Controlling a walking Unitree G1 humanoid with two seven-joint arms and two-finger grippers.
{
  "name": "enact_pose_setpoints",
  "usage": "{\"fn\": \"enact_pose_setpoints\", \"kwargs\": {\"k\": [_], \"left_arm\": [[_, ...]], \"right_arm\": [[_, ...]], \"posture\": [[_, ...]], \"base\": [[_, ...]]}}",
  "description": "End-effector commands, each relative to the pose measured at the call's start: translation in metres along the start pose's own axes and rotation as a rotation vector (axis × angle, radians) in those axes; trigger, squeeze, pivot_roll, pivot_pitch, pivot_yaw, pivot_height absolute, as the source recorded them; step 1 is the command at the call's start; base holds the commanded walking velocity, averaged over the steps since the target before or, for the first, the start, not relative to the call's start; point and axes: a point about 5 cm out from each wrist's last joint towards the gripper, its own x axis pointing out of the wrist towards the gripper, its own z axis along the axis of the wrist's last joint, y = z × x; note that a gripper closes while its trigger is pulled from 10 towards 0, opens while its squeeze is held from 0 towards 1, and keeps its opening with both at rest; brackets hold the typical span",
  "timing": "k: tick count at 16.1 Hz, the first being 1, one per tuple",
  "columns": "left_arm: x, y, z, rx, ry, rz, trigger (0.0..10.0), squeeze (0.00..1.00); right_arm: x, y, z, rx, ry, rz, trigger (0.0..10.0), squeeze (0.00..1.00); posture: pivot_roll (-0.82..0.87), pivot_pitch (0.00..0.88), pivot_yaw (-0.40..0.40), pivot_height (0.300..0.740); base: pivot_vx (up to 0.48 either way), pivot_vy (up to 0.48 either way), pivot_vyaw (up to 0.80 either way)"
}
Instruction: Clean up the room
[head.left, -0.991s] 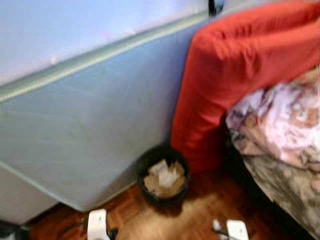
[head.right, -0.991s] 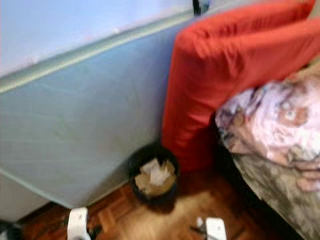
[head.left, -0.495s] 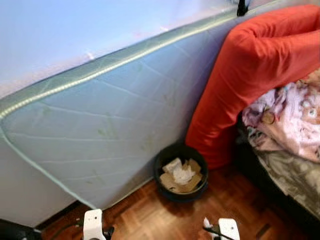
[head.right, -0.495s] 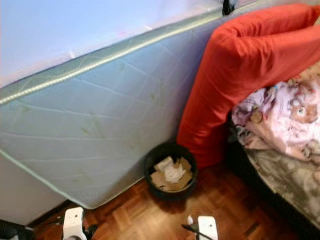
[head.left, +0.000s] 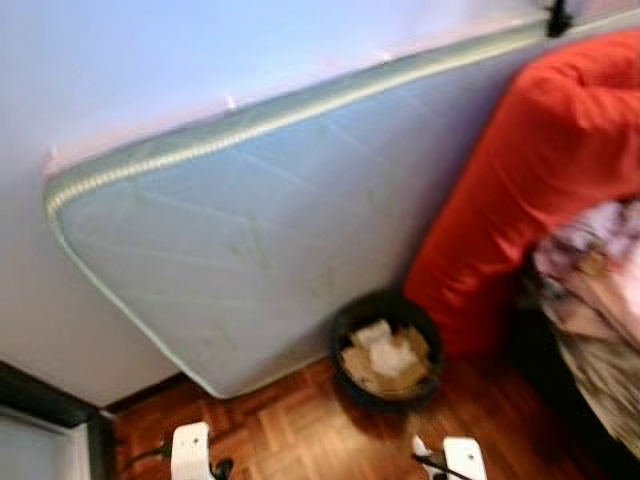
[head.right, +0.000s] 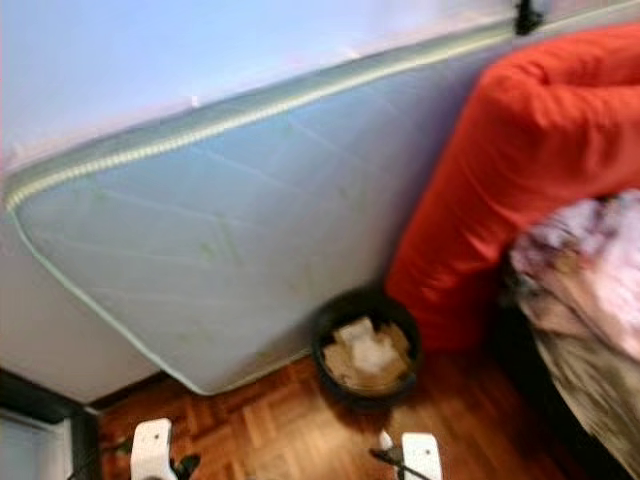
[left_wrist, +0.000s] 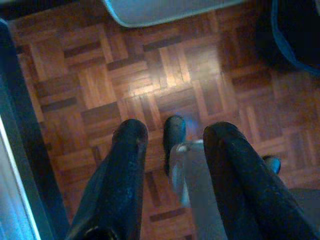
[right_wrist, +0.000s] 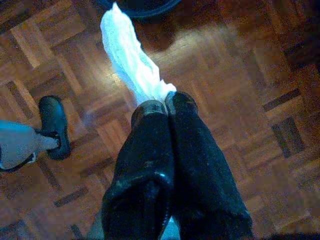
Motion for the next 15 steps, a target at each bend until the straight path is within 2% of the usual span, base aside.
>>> {"fn": "enact_pose_setpoints", "kwargs": {"k": [1,2,4,8,10,12,13,15], "left_arm": [[-0.001,0.005,-0.003,0.005,0.02,0.014,10.0,0.0],[-0.001,0.005,-0.004,0.009,0.021,0.015,10.0,0.0],[-0.001,0.006,-0.004,0.01,0.022,0.016,10.0,0.0],[0.0,0.003,0.003,0.008,-0.024,-0.002,10.0,0.0],[0.003,-0.004,0.023,0.029,-0.111,-0.035,10.0,0.0],[0.004,-0.003,0.04,0.033,-0.177,-0.043,10.0,0.0],[0.005,-0.005,0.054,0.031,-0.241,-0.057,10.0,0.0],[0.004,-0.012,0.071,0.055,-0.327,-0.083,10.0,0.0]], "right_arm": [[-0.001,0.002,-0.004,0.001,0.01,0.003,10.0,0.0],[-0.001,0.001,-0.003,-0.028,0.0,-0.01,10.0,0.0],[-0.001,0.001,-0.003,-0.017,0.001,-0.007,10.0,0.0],[-0.001,0.004,0.0,-0.012,-0.045,0.034,10.0,0.0],[-0.002,0.005,0.004,0.001,-0.091,0.052,10.0,0.0],[-0.003,0.005,0.007,0.002,-0.143,0.083,10.0,0.0],[-0.004,0.006,0.009,0.031,-0.18,0.094,10.0,0.0],[-0.005,0.006,0.012,0.042,-0.216,0.118,10.0,0.0]], "posture": [[0.03,0.113,0.035,0.74],[0.03,0.11,0.036,0.74],[0.04,0.107,0.038,0.74],[0.03,0.1,0.043,0.74],[0.03,0.09,0.044,0.74],[0.04,0.078,0.04,0.74],[0.04,0.075,0.039,0.74],[0.04,0.083,0.037,0.74]], "base": [[0.341,0.0,0.0],[0.341,0.0,0.78],[0.339,0.0,0.65],[0.082,0.0,0.0],[0.0,0.0,0.0],[0.0,0.0,0.0],[0.0,0.0,0.0],[0.0,0.0,0.0]]}}
